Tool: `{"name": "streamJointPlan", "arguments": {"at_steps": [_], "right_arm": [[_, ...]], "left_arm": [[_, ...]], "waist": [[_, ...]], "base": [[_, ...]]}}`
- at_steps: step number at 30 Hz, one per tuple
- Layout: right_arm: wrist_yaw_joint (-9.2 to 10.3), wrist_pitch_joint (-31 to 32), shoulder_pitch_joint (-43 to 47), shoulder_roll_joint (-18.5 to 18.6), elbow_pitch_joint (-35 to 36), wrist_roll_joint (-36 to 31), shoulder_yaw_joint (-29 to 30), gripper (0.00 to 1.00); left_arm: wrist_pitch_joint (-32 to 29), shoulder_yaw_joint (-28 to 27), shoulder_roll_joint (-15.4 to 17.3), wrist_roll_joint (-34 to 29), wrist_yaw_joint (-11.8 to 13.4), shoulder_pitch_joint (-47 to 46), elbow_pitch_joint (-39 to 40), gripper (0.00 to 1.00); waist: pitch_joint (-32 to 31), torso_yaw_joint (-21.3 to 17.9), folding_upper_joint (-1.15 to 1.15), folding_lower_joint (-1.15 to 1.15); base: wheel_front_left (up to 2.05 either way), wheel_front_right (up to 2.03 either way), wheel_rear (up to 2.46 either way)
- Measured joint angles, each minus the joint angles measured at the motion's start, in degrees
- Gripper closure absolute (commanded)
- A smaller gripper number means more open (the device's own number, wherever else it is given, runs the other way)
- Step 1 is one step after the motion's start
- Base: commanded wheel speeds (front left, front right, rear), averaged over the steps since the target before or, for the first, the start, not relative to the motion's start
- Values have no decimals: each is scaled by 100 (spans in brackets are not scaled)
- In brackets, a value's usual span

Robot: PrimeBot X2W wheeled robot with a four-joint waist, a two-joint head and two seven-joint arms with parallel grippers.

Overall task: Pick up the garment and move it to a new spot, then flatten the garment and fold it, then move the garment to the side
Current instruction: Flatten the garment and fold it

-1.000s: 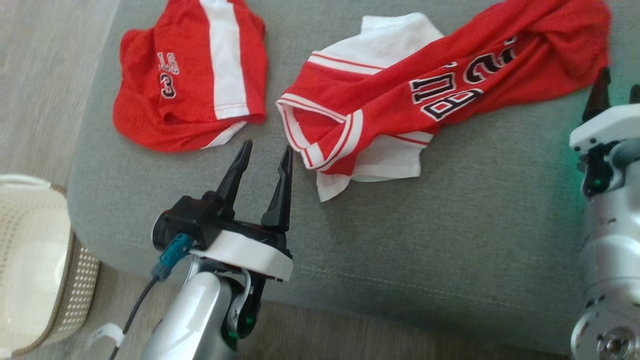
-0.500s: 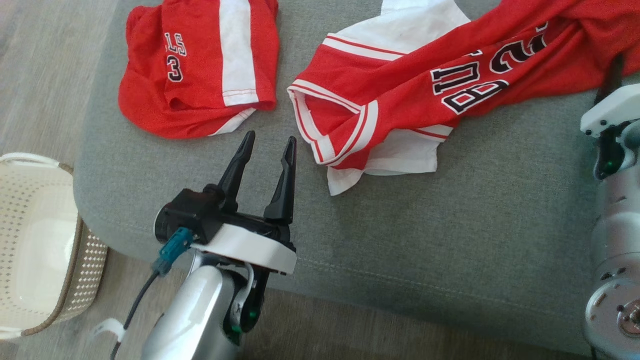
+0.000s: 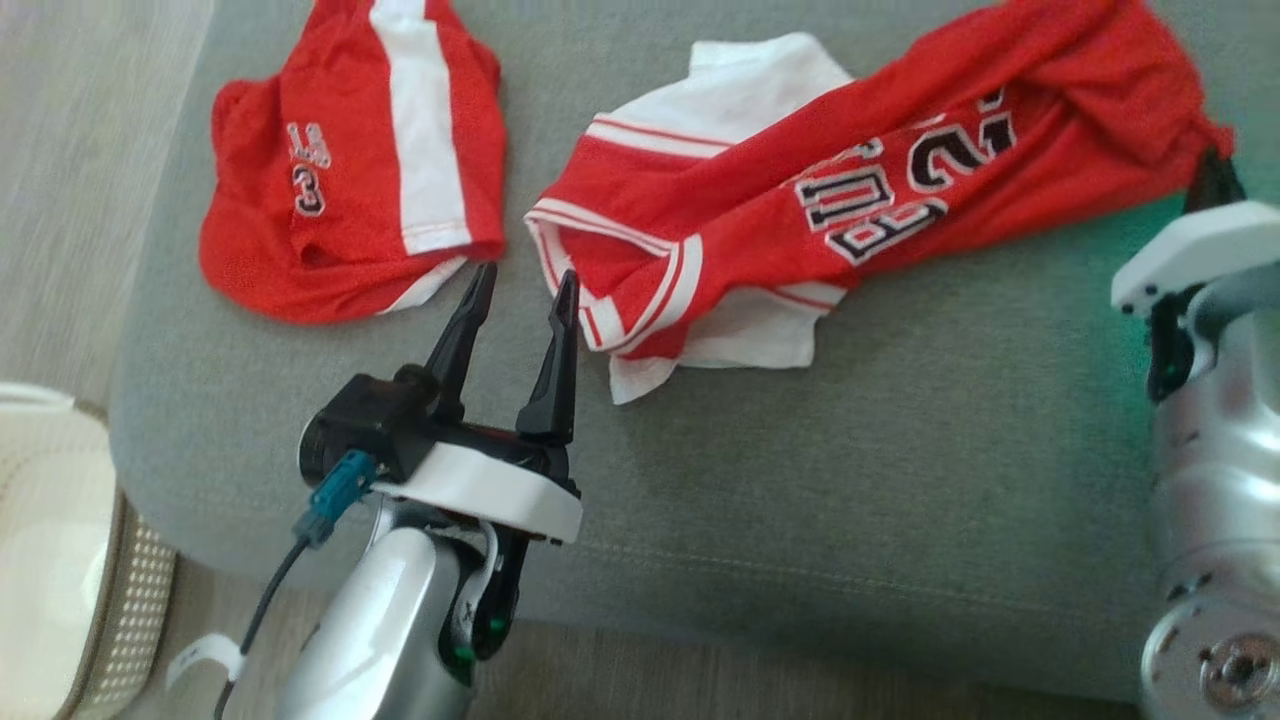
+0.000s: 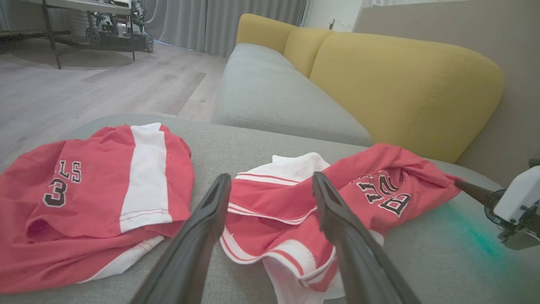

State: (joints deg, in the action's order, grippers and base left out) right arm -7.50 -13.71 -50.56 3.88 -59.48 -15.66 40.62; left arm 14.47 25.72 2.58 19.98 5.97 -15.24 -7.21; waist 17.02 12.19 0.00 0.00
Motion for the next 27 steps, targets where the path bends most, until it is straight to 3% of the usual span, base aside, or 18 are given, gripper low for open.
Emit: {"name": "streamJointPlan", "arguments": {"at_steps": [6,15,16,17,21,27], "right_arm": [[0,57,631,-31,407,1,-16,100],[0,880,1993,-91,923,382,80,100],[-1,978,2142,-109,981,368,92,60],[-1,993,2269,-135,1060,382,129,0],[0,989,2486,-142,1266,460,-12,0],[0,695,2500,-141,1840,1135,-898,0]], "left_arm": [[0,-56,1,1,-45,286,-41,0],[0,-51,5,93,-47,638,-77,0],[0,-47,7,94,-46,677,-76,0],[0,-35,8,94,-48,703,-77,0],[0,-20,7,93,-49,715,-78,0],[0,-29,9,86,-74,719,-92,0]], "waist": [[-444,-280,0,0],[-1113,-645,0,0],[-1162,-679,0,0],[-1200,-706,0,0],[-1283,-756,0,0],[-1338,-724,0,0]], "base": [[0,0,0],[0,0,0],[0,0,0],[0,0,0],[0,0,0],[0,0,0]]}}
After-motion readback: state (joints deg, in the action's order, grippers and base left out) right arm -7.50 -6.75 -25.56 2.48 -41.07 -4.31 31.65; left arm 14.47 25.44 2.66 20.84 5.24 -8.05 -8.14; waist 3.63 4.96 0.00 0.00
